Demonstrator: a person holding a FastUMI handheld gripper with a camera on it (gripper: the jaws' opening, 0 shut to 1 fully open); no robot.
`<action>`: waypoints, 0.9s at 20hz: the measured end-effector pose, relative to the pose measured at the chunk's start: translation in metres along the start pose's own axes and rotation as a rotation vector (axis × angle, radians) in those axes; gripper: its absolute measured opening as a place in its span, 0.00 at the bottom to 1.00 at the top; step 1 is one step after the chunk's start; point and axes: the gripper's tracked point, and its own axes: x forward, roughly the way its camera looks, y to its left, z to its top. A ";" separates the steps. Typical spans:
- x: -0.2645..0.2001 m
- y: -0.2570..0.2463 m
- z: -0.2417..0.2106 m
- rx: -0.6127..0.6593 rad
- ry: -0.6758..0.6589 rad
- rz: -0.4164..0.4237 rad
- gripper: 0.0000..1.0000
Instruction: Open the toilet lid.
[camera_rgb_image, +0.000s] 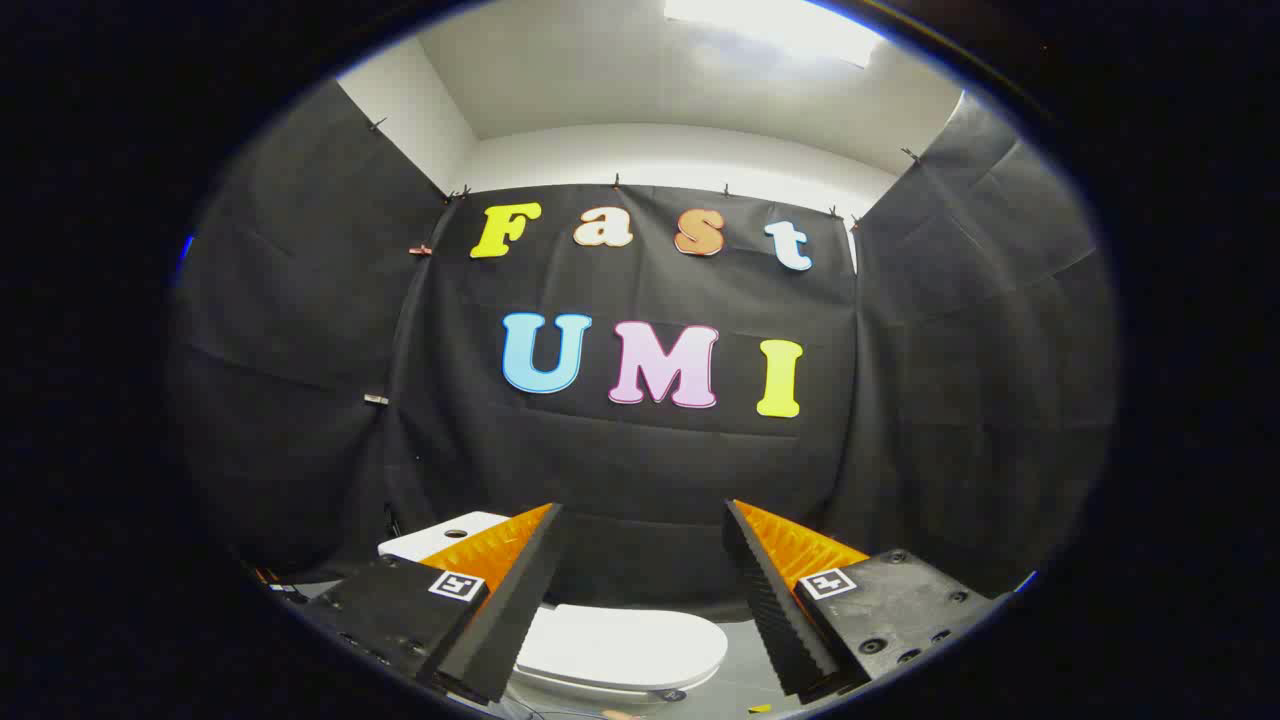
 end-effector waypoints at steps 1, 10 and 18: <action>-0.002 -0.002 -0.001 -0.007 0.001 -0.007 0.98; -0.009 -0.009 -0.004 0.009 0.005 -0.016 0.98; -0.011 -0.015 -0.011 0.019 0.027 -0.032 0.98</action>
